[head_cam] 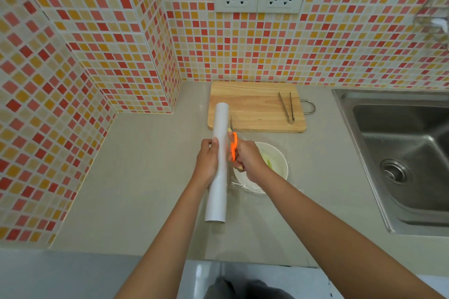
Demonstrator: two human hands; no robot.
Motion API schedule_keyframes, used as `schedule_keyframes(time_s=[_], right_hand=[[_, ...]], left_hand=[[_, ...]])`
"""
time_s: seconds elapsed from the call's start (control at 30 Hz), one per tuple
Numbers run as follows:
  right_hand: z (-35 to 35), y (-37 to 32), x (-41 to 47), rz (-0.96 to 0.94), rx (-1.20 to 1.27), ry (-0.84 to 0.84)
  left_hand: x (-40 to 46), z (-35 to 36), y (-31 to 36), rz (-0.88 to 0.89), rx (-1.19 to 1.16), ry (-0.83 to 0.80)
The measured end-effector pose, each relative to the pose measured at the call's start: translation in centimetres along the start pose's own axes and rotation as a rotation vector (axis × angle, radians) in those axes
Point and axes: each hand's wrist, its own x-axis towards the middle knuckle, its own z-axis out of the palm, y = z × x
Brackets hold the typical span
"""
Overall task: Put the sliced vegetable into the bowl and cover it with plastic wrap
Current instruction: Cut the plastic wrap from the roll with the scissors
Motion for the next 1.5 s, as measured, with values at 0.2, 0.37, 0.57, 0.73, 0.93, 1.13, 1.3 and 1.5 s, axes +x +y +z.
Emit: schedule_keyframes(time_s=[0.2, 0.37, 0.57, 0.73, 0.93, 1.13, 1.3, 1.5], right_hand=[[0.0, -0.3, 1.0, -0.014, 0.020, -0.007], [-0.2, -0.6, 1.9, -0.003, 0.051, -0.022], [-0.3, -1.0, 2.9, -0.033, 0.040, -0.021], [-0.2, -1.2, 3.7, -0.025, 0.037, -0.027], [-0.2, -1.8, 4.3, -0.037, 0.038, 0.004], [-0.3, -2.4, 4.4, -0.037, 0.035, -0.002], [-0.2, -2.4, 4.6, -0.051, 0.017, 0.011], [-0.2, -2.6, 4.8, -0.034, 0.024, 0.006]], left_hand=[[0.0, 0.0, 0.1, -0.005, -0.009, -0.007], [-0.1, 0.1, 0.1, 0.008, -0.008, -0.007], [-0.1, 0.1, 0.0, 0.007, -0.005, -0.001], [-0.1, 0.0, 0.4, 0.015, -0.002, -0.008], [-0.2, 0.1, 0.5, 0.011, -0.003, -0.011], [-0.2, -0.1, 0.4, 0.017, 0.002, -0.007], [-0.4, -0.1, 0.4, 0.015, -0.003, -0.009], [-0.5, -0.3, 0.4, 0.030, 0.010, -0.013]])
